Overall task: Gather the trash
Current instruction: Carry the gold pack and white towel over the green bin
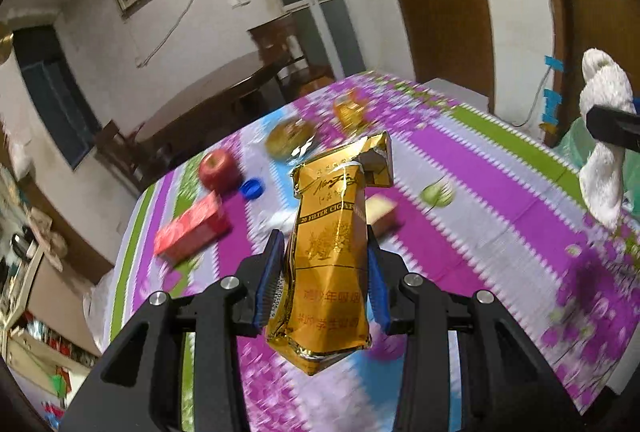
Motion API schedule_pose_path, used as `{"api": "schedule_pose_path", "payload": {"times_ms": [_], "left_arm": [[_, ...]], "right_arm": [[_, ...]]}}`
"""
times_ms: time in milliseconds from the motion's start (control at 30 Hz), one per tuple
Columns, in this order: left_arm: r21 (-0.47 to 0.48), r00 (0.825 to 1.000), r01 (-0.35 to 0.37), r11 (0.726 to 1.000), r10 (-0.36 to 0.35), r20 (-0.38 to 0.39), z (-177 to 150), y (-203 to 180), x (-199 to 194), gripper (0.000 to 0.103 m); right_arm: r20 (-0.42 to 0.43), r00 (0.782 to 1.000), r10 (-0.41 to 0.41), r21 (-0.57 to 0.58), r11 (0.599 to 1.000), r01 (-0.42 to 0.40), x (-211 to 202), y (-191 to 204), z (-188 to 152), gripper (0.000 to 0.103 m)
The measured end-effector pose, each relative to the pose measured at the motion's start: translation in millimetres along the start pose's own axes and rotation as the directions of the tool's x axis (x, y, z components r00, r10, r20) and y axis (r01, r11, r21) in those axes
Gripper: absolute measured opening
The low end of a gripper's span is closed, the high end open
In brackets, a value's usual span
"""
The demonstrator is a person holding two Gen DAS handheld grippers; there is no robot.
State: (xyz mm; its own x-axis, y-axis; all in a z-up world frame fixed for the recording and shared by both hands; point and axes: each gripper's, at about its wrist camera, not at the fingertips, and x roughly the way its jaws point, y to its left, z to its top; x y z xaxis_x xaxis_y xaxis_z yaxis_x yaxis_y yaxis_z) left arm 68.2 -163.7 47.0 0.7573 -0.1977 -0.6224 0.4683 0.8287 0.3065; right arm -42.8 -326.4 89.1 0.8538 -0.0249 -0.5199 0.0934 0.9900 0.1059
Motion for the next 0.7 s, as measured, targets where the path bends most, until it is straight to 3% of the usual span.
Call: {"api": "schedule_pose_path", "payload": {"times_ms": [367,700], "left_arm": [[0.132,0.991,0.121,0.984,-0.128,0.042,56.1,-98.3,8.9,0.037],[0.226,0.973,0.210,0.951,-0.225,0.045,86.9,-179.7,19.9,0.037]], "right_arm": [[0.014,0.988,-0.157,0.081,0.985,0.155,-45.0,-99.0,4.1,0.043],[-0.049,0.950,-0.308,0.176,0.934,0.312,-80.1,-194.9,-12.8,0.043]]}}
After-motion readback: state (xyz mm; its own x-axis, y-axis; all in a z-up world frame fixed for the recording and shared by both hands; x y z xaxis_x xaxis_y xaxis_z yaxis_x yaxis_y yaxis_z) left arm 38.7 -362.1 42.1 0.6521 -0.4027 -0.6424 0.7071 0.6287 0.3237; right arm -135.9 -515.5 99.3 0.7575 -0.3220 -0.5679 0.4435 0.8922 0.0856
